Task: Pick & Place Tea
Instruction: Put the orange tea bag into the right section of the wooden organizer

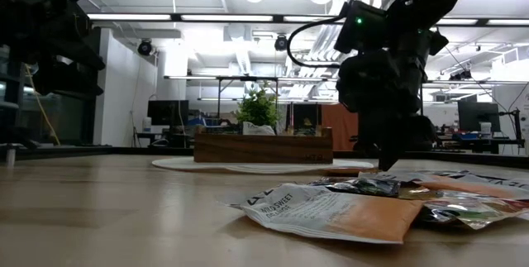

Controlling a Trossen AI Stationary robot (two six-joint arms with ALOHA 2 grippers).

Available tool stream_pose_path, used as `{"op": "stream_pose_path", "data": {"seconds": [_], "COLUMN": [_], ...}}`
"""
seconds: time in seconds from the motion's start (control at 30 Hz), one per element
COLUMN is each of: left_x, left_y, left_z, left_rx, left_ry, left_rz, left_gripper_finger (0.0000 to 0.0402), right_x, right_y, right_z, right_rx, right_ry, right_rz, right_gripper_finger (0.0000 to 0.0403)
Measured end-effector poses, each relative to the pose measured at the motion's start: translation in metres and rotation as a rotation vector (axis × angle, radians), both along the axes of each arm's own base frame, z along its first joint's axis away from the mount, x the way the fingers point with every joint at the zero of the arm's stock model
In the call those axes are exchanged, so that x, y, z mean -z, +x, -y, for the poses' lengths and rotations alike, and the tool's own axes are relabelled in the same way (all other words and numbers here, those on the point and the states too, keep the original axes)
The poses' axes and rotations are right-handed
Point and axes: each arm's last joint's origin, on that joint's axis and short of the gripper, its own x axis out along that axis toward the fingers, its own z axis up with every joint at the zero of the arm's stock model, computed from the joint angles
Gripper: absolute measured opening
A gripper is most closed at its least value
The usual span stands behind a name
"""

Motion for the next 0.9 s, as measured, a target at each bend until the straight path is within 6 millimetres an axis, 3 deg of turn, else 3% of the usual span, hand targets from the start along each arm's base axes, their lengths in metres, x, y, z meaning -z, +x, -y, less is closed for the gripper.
{"op": "stream_pose_path", "data": {"seconds": [0.9], "left_x": [0.0], "left_y": [0.0], "left_z": [0.0], "left_rx": [0.0], "left_ry": [0.0], "left_rz": [0.0], "left_gripper_finger": [0.0296], "right_x": [0.009], "right_y": [0.011], "right_z": [-0.003], "right_rx": [-0.021], "right_ry": [0.023], "right_rz": [0.046], "right_gripper_finger": [0.0275]}}
